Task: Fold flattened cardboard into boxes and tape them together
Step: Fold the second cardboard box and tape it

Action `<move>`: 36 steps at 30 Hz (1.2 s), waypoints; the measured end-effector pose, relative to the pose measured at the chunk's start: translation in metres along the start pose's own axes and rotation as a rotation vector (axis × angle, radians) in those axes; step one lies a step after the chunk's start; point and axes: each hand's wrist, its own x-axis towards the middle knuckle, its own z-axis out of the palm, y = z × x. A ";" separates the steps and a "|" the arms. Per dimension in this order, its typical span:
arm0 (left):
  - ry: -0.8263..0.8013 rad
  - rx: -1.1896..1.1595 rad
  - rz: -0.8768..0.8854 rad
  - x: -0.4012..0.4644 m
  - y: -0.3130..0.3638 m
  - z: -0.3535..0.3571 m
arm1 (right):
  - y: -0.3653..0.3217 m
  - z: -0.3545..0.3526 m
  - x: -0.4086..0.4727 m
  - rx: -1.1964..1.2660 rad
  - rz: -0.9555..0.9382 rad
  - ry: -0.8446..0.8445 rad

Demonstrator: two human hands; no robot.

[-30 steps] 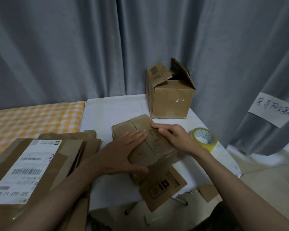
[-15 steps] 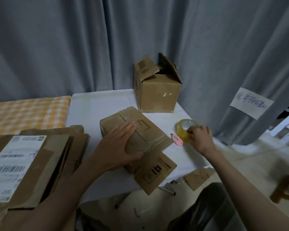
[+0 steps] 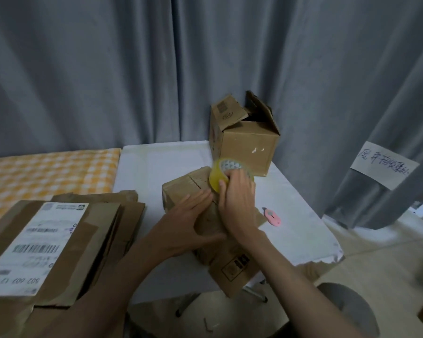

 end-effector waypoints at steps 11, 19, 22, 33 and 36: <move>0.240 -0.224 -0.101 0.062 -0.012 -0.050 | 0.012 -0.001 -0.008 0.169 -0.017 -0.005; 0.254 -0.357 -0.151 0.078 -0.010 -0.055 | 0.014 0.001 -0.007 0.204 -0.003 0.010; 0.273 -0.377 -0.195 0.078 -0.007 -0.056 | 0.014 0.001 -0.007 0.202 -0.006 0.002; 0.212 -0.372 -0.291 0.082 -0.006 -0.078 | 0.013 0.002 -0.002 0.079 -0.050 -0.009; 0.202 -0.378 -0.288 0.082 -0.006 -0.083 | 0.014 0.004 0.000 0.118 -0.060 -0.040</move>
